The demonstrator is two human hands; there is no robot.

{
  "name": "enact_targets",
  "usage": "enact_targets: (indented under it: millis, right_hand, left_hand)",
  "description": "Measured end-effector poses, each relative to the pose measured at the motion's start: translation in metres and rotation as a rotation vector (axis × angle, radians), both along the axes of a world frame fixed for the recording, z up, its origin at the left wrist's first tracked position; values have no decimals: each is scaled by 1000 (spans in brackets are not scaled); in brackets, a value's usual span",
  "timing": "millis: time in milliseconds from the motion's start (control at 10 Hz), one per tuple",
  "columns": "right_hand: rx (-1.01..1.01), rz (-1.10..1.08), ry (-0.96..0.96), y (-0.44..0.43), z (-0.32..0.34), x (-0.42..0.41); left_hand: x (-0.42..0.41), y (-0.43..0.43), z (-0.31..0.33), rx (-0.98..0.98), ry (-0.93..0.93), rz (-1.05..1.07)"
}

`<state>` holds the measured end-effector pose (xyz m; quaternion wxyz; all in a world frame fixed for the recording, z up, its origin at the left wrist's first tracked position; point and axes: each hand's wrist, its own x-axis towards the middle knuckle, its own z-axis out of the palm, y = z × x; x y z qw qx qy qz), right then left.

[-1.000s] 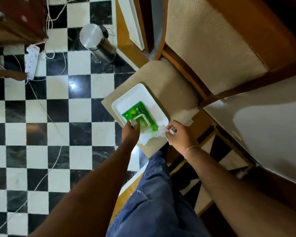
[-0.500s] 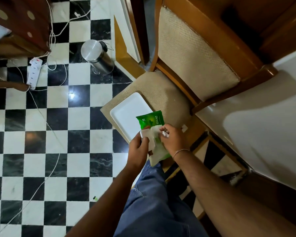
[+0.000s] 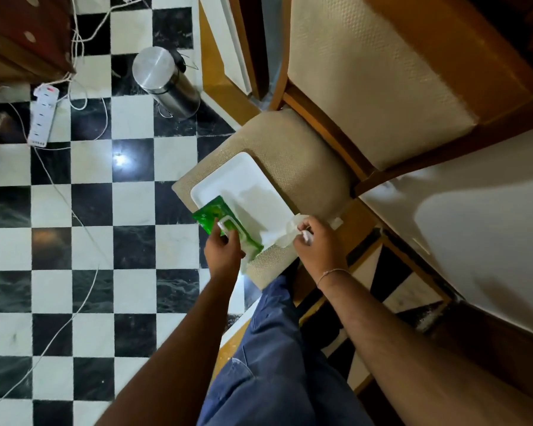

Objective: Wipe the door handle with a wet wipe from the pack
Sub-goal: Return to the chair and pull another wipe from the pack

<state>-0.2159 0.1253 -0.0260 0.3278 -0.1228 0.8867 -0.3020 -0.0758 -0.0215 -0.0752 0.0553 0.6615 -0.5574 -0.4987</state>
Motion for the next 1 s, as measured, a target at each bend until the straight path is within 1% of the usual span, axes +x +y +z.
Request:
enact_targets:
  millis: [100, 200, 300, 400, 500, 600, 700, 800, 900, 1000]
  right_hand:
    - [24, 43, -9, -14, -34, 2]
    - [46, 80, -52, -34, -67, 2]
    - [53, 171, -116, -55, -90, -4]
    - [184, 407, -223, -70, -102, -10]
    - [383, 661, -226, -76, -109, -14]
    - [451, 748, -246, -77, -112, -16]
    - [373, 622, -237, -72, -112, -20]
    - [291, 540, -203, -69, -105, -16]
    - [250, 470, -151, -67, -93, -17]
    - [184, 334, -56, -48, -64, -12]
  left_hand:
    - [-3, -14, -36, -46, -50, 0]
    - [-7, -19, -63, -84, -63, -82]
    - [-5, -16, -80, -120, -165, -248]
    - [5, -9, -86, -180, -297, -471]
    - [16, -3, -87, -408, -423, -812]
    - [11, -3, -86, -493, -544, -1005]
    - [-3, -4, -83, -437, -611, -1025]
    - [-14, -5, -76, -378, -621, -998]
    - [-27, -15, -66, -290, -605, -989]
    - [-28, -22, -47, -216, -587, -964]
